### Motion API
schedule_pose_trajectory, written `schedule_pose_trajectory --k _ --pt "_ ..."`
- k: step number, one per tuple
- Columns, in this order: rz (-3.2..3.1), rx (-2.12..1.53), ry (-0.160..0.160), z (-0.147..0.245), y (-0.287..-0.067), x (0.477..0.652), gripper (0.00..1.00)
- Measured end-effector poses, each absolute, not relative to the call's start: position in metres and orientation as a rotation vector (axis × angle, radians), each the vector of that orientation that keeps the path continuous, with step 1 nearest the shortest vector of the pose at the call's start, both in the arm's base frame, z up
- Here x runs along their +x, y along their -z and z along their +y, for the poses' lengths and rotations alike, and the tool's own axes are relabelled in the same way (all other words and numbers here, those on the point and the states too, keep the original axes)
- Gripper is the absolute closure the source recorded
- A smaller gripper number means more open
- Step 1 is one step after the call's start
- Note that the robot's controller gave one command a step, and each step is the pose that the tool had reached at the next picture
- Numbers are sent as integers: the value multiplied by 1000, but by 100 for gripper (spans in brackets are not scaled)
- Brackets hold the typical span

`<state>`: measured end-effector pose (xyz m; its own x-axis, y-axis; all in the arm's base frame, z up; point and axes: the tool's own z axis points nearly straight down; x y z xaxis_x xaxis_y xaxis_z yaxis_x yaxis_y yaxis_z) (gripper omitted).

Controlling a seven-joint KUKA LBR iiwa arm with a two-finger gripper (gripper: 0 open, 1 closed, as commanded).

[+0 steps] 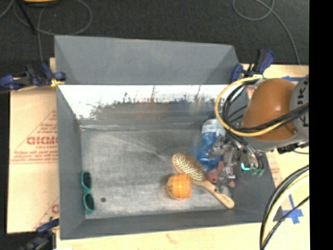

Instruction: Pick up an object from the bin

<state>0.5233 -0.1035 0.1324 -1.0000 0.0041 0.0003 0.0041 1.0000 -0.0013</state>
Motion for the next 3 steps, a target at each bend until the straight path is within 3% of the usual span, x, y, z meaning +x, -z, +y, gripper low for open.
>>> schedule_pose_trajectory --k 1,2,3 --pt "-3144 -2 -3 -103 -135 524 0" --pt "-3147 -38 -2 -98 -127 526 100" --pt "-3147 -38 -3 -98 -127 526 100"
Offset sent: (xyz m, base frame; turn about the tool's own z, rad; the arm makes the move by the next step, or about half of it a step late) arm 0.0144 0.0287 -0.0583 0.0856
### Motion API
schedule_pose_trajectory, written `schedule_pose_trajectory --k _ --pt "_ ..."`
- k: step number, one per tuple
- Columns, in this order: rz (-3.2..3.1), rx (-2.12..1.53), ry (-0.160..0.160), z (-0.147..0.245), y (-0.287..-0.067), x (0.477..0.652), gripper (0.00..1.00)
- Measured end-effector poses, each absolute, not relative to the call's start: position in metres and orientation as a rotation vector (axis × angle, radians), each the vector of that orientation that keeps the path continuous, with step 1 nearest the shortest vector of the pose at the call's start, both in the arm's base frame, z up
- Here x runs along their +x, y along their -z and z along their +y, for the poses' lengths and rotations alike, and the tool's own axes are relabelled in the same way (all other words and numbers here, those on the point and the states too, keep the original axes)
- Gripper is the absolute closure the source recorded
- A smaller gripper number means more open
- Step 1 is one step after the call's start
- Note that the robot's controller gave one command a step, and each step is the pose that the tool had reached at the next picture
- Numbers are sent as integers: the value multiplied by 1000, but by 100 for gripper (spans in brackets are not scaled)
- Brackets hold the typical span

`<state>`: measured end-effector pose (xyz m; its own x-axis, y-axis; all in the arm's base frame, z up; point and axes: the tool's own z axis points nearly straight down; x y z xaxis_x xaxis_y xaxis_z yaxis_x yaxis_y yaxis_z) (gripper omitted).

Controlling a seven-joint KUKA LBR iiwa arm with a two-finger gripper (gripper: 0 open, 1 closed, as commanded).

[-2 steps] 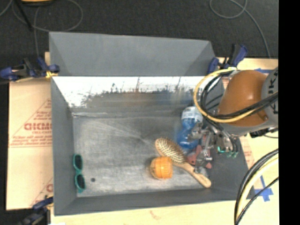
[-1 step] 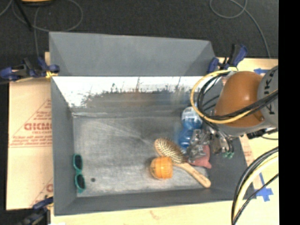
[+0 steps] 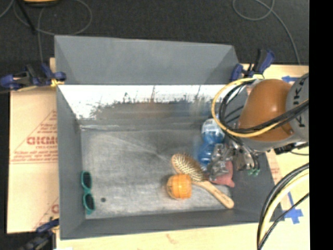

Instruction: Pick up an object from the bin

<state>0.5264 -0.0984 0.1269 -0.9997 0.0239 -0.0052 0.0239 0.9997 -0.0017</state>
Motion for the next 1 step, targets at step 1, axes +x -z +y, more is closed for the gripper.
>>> schedule_pose_trajectory --k 1 --pt "3143 -72 0 -100 -170 524 100"
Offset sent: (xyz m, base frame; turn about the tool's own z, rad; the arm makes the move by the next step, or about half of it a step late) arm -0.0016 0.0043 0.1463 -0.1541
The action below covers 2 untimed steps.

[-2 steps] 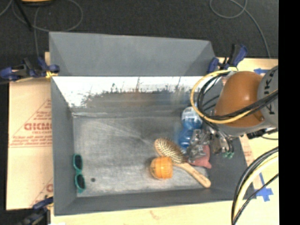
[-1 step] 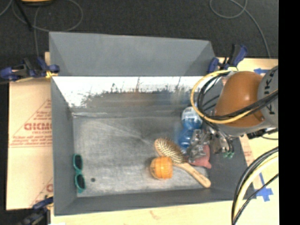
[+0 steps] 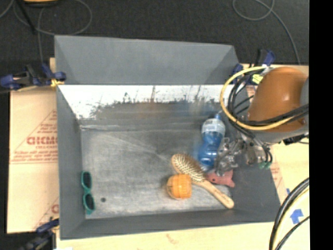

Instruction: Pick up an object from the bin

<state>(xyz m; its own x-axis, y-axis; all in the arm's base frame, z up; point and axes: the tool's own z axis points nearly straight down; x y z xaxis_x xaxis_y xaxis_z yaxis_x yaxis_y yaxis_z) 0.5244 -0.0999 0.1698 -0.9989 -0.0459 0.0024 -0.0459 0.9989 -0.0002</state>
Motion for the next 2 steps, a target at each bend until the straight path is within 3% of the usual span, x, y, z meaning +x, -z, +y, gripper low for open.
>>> schedule_pose_trajectory --k 2 --pt "-3145 168 -4 -89 -299 523 100"
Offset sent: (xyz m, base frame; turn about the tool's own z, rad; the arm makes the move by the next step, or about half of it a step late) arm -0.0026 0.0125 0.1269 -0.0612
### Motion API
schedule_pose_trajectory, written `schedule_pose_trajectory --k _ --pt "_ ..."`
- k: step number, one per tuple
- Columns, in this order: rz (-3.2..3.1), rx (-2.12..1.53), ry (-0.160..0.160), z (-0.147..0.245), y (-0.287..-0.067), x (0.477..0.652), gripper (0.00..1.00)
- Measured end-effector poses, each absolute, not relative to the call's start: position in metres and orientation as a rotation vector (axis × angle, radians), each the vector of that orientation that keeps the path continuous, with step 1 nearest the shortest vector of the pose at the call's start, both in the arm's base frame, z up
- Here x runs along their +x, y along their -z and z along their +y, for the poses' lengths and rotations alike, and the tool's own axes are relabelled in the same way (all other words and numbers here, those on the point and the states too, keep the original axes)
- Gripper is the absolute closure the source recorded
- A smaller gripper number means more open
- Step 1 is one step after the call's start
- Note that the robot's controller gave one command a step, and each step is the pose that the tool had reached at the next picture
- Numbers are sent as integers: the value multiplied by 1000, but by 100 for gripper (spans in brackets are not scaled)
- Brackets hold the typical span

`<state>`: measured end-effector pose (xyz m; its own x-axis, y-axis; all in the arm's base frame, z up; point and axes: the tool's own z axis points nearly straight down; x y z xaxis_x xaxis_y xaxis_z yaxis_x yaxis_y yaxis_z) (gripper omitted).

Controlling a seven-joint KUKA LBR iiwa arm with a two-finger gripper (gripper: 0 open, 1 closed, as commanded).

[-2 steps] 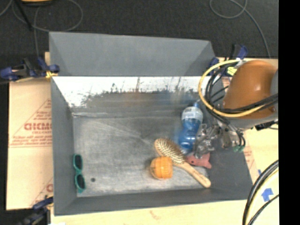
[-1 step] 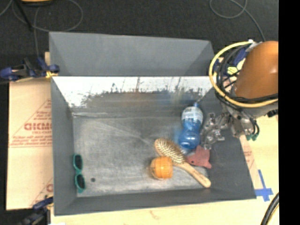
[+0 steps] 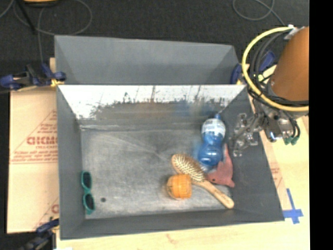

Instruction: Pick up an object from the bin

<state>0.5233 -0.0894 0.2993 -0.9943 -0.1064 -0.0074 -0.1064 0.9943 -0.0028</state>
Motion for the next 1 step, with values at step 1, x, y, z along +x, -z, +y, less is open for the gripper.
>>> schedule_pose_trajectory --k 1 --pt "3133 -270 0 -92 -165 540 0"
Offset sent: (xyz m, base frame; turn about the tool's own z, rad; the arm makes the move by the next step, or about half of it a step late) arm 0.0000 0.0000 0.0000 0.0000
